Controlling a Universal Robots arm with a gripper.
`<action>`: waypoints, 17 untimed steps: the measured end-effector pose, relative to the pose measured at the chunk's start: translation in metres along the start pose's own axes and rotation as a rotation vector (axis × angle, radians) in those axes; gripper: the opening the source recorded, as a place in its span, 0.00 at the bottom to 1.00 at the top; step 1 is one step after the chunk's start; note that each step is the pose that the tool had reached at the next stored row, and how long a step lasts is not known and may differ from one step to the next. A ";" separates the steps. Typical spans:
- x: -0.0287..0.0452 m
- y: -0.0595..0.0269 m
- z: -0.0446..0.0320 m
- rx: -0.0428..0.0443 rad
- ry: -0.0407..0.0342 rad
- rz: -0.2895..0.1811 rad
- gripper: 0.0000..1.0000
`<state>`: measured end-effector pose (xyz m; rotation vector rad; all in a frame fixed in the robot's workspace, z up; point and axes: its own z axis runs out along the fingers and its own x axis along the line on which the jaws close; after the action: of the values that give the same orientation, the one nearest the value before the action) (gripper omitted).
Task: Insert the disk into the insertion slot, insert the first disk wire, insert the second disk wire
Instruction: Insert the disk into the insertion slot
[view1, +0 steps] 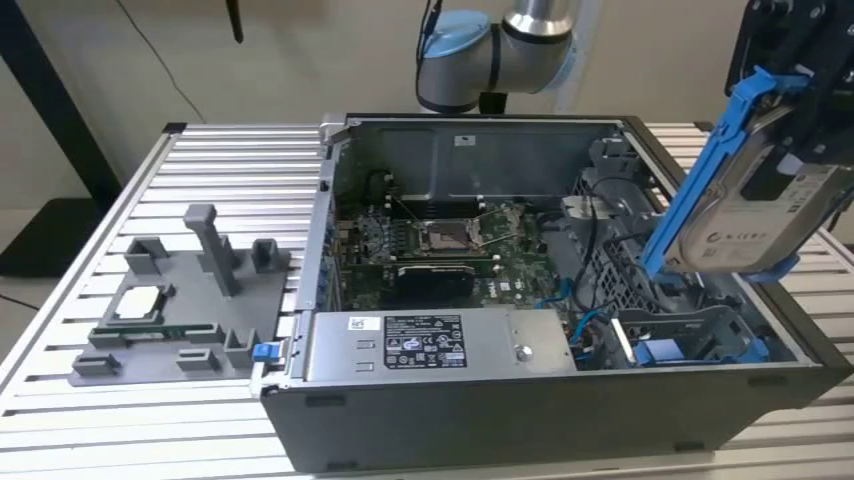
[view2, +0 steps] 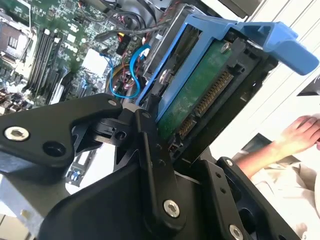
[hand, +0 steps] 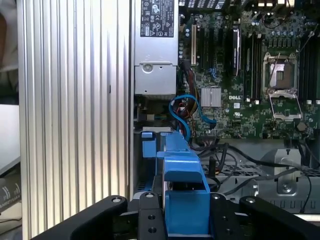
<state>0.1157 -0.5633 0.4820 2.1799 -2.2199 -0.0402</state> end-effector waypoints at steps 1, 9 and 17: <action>0.0008 -0.0003 0.0005 0.0000 -0.0001 0.000 0.00; 0.0027 -0.0017 0.0067 0.0000 0.0000 0.000 0.00; 0.0027 -0.0020 0.0117 0.0000 0.0000 0.000 0.00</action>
<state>0.1172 -0.5660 0.4702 2.1799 -2.2199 -0.0402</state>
